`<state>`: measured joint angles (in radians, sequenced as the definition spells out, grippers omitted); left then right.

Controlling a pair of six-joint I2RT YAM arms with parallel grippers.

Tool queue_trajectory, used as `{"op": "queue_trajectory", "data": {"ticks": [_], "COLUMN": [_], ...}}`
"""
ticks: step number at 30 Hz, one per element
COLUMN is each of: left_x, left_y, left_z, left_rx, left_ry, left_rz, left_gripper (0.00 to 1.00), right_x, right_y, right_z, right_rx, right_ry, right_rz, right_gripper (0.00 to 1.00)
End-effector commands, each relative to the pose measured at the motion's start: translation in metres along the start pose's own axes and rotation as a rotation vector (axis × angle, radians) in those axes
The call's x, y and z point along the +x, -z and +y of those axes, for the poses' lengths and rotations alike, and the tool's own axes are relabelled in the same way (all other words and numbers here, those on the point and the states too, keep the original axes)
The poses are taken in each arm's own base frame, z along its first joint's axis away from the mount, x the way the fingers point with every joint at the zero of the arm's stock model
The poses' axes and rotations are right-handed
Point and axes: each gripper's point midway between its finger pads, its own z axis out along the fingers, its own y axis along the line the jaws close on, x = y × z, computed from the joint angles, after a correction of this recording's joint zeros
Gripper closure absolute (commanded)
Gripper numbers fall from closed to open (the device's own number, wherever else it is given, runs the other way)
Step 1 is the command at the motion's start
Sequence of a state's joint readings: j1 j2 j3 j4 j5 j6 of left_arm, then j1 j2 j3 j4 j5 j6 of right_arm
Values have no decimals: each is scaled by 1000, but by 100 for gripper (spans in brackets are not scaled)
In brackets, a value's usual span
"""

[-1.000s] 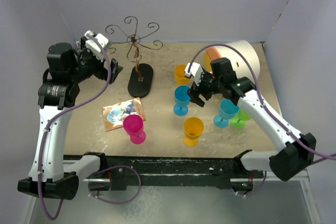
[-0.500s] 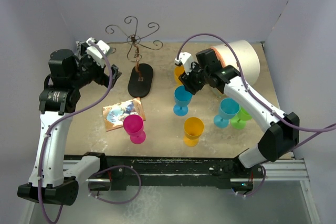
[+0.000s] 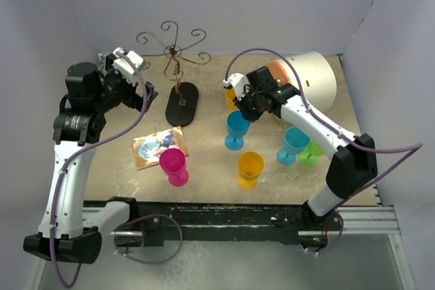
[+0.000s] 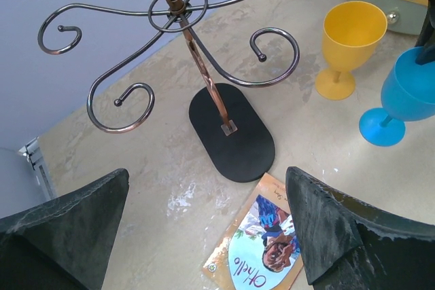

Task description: Place the wine glass upside down on the wine glass rack

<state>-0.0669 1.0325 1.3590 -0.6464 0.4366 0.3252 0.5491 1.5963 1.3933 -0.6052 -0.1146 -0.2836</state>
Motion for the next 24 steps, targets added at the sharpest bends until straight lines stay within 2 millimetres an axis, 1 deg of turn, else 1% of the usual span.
{"op": "queue_trajectory", "data": {"ticks": [1, 2, 3, 4, 6, 7, 12, 14, 17, 20, 22, 24], "left_x": [-3, -2, -1, 0, -2, -6, -24, -30, -41, -57, -69, -83], "left_y": [-7, -8, -8, -8, -6, -3, 13, 17, 23, 30, 33, 34], "left_z": [8, 10, 13, 15, 20, 21, 19, 17, 14, 2, -6, -13], "left_rx": [-29, -40, -52, -66, -87, -93, -80, -71, -55, 5, 55, 110], "left_ry": [-3, 5, 14, 28, 59, 73, 155, 180, 203, 205, 233, 263], "left_rz": [-21, -17, -13, -8, -5, -14, -86, -117, -162, -213, -247, -281], "left_gripper": [1, 1, 1, 1, 1, 1, 1, 1, 1, 1, 0, 2], "right_x": [-17, -17, -16, -19, -29, -35, -64, -78, -101, -126, -140, -153], "right_y": [7, 9, 12, 16, 27, 34, 79, 100, 139, 184, 209, 234], "right_z": [0, 1, 8, 15, 18, 21, 31, 31, 25, 13, 6, 1], "right_rx": [-2, -9, -40, -76, -92, -107, -152, -157, -149, -121, -82, -34], "right_ry": [-10, -3, 0, -9, 7, 23, 101, 120, 132, 121, 104, 93], "right_rz": [-43, -44, -44, -65, -120, -152, -313, -390, -531, -678, -761, -839], "right_gripper": [89, 95, 100, 100, 100, 100, 100, 100, 100, 100, 100, 100]}}
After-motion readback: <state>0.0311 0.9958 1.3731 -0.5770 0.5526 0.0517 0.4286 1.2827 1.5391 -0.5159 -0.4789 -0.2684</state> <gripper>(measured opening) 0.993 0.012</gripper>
